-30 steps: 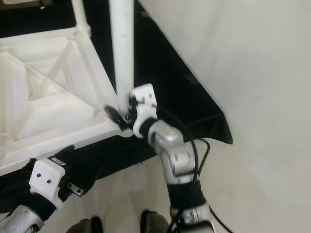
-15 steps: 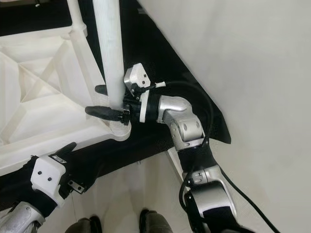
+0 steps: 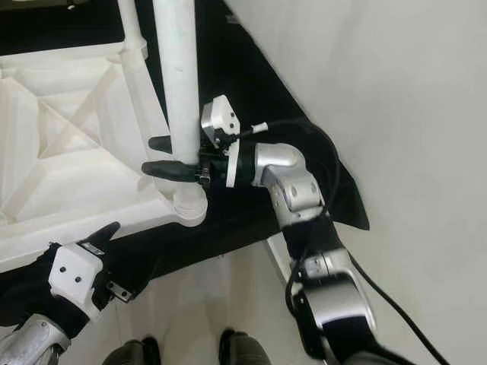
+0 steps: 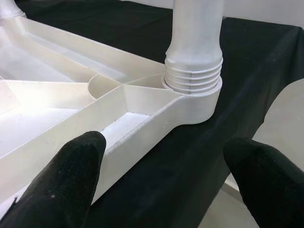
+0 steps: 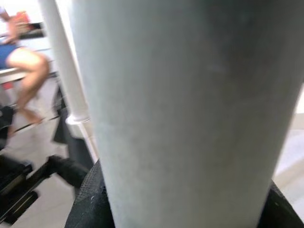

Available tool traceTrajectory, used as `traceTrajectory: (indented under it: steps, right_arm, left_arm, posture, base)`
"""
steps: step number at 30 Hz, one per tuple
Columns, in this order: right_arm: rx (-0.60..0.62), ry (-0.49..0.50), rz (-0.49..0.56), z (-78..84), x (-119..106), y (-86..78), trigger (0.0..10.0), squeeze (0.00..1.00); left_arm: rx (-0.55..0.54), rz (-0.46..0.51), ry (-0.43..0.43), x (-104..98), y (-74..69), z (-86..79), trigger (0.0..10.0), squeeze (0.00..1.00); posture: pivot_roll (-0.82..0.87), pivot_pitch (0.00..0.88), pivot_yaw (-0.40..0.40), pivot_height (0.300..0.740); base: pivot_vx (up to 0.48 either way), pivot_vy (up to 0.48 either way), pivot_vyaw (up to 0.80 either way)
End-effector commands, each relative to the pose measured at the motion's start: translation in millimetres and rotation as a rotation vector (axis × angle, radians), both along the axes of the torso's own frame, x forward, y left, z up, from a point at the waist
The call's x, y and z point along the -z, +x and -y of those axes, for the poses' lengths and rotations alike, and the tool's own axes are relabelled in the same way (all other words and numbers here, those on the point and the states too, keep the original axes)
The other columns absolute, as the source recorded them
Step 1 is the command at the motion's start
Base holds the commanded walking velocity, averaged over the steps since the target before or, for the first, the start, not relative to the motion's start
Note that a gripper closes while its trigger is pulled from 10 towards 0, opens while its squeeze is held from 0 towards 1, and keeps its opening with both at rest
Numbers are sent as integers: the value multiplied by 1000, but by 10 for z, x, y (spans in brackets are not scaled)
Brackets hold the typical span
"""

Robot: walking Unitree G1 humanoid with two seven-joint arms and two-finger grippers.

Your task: Building children table

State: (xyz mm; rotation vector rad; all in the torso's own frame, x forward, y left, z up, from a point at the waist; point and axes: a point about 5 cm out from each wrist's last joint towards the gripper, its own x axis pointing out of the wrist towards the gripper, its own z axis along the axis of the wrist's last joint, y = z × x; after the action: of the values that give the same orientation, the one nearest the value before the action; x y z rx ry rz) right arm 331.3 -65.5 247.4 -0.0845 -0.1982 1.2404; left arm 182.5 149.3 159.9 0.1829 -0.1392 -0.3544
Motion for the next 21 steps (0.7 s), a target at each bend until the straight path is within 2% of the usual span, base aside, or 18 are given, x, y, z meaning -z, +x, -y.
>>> traceTrajectory:
  steps: [1,2,3,4,6,13,14,16,17,18,19,21]
  right_arm:
    - [538,-17,-164,79,458,17,0,0]
    - [739,-5,-201,137,562,-39,0,0]
    - [754,-4,-222,67,628,-200,0,0]
    - [754,-4,-222,67,628,-200,0,0]
    - [635,1,-208,-84,618,-357,0,0]
    - [586,-13,-217,-144,632,-345,0,0]
    - [578,-15,-220,-158,627,-346,10000,0]
    - [538,-24,-218,-194,606,-343,10000,0]
    - [498,6,-211,-235,524,-351,10000,63]
    - [472,29,-204,-262,464,-360,10000,63]
    - [392,58,-180,-291,369,-347,10000,1000]
    - [264,96,-156,-313,234,-324,10000,1000]
  left_arm:
    - [11,-21,-21,47,-15,1,10000,0]
    - [12,-20,-22,48,-14,-1,10000,0]
    - [13,-18,-21,46,-7,2,10000,0]
    - [13,-18,-21,46,-7,2,10000,0]
    - [14,-16,-20,50,4,5,10000,0]
    - [7,-18,-20,77,28,-12,10000,0]
    - [5,-17,-21,77,31,-14,10000,0]
    - [3,-15,-21,77,33,-15,10000,0]
    - [-1,-12,-22,75,37,-14,10000,0]
    - [-3,-10,-22,74,40,-14,10000,0]
    - [-3,-9,-23,73,45,-12,10000,0]
    - [-2,-8,-24,69,52,-9,10000,0]
  posture:
    - [-121,196,-98,740]
    - [-121,196,-98,740]
    - [-120,200,-86,740]
    - [-120,200,-86,740]
    - [-124,187,-80,740]
    - [-121,165,-89,740]
    - [-120,165,-90,740]
    - [-120,164,-91,740]
    - [-118,161,-90,740]
    - [-118,161,-90,740]
    - [-117,161,-90,740]
    - [-110,169,-83,740]
  base:
    - [0,0,0]
    - [0,0,0]
    - [0,0,0]
    - [0,0,0]
    - [0,0,0]
    - [0,0,0]
    - [0,0,0]
    - [0,0,0]
    - [0,0,0]
    - [0,0,0]
    - [0,0,0]
    - [0,0,0]
